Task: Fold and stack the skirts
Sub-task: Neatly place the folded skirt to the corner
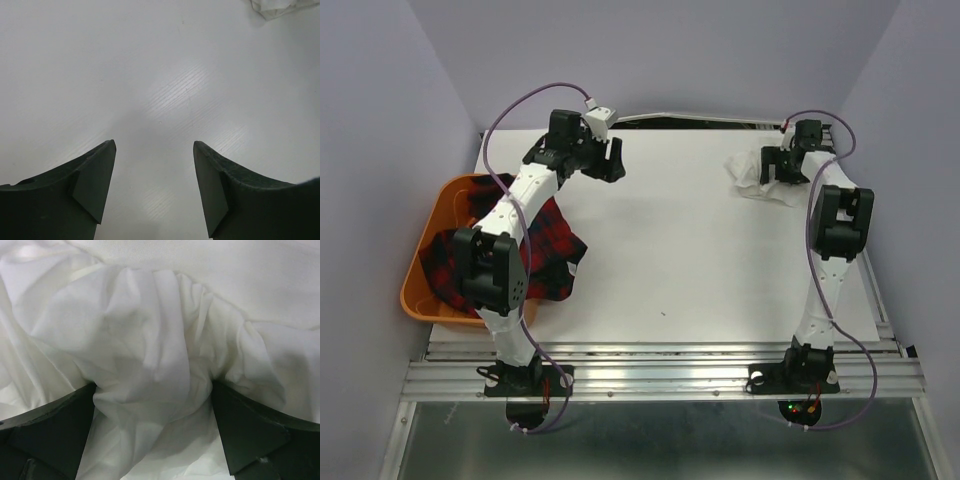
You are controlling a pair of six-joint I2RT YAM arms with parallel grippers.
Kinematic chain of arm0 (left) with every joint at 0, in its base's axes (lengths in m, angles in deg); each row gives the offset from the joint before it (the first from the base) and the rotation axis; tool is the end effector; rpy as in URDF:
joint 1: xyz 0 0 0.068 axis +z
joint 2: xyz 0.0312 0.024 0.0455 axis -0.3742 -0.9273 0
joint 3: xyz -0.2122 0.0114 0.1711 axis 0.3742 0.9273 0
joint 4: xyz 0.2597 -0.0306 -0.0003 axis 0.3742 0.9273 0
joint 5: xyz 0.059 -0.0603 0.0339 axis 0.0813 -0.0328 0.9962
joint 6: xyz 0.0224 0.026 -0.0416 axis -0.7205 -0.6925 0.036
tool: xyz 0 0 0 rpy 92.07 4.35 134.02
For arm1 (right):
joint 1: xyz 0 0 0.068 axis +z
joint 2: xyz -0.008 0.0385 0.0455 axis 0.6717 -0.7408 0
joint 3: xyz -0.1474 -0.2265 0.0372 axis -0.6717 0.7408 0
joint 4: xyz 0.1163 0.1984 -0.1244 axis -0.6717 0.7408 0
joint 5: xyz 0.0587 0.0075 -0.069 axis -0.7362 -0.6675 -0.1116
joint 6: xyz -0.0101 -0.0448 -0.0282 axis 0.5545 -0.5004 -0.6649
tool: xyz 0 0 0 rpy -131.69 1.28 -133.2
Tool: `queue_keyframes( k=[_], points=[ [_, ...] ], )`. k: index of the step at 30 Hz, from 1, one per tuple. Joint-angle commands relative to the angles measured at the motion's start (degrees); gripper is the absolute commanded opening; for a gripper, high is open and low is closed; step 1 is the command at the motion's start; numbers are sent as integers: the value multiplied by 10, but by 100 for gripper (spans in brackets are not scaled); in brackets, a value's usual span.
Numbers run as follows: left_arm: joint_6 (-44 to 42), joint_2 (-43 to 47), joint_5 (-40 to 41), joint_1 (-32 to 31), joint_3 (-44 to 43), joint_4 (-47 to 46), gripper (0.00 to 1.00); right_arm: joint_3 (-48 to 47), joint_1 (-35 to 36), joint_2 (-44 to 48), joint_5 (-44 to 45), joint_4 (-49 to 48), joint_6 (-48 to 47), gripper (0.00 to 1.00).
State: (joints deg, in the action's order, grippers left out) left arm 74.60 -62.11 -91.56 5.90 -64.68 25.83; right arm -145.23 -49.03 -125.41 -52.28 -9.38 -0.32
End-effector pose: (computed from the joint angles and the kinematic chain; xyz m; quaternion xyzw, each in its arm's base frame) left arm 0.4018 -0.1319 0.3320 0.2758 0.7983 -0.2329 0.4821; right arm 0.5107 -0.0584 0.1733 -0.0145 0.9514 -0.0020 0.3076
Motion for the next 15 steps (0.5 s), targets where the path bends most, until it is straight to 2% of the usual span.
queue_keyframes(
  k=[1, 2, 3, 4, 10, 15],
  points=[
    [0, 5, -7, 8, -9, -2, 75, -54, -20, -85, -22, 2, -39, 100],
    [0, 3, -9, 11, -10, 0, 75, -65, -20, -94, -22, -7, -42, 100],
    [-2, -2, -17, 13, -16, 4, 90, -79, -20, -104, -19, -8, -49, 100],
    [-3, -3, -20, 17, -18, 5, 96, -106, -20, -122, -15, -13, -49, 100],
    [-8, -14, -41, 38, -51, 20, 96, -153, -20, -149, 3, -22, -41, 100],
    [-12, -1, -43, 50, -27, 1, 96, -156, -20, -123, -11, -22, -50, 100]
  ],
)
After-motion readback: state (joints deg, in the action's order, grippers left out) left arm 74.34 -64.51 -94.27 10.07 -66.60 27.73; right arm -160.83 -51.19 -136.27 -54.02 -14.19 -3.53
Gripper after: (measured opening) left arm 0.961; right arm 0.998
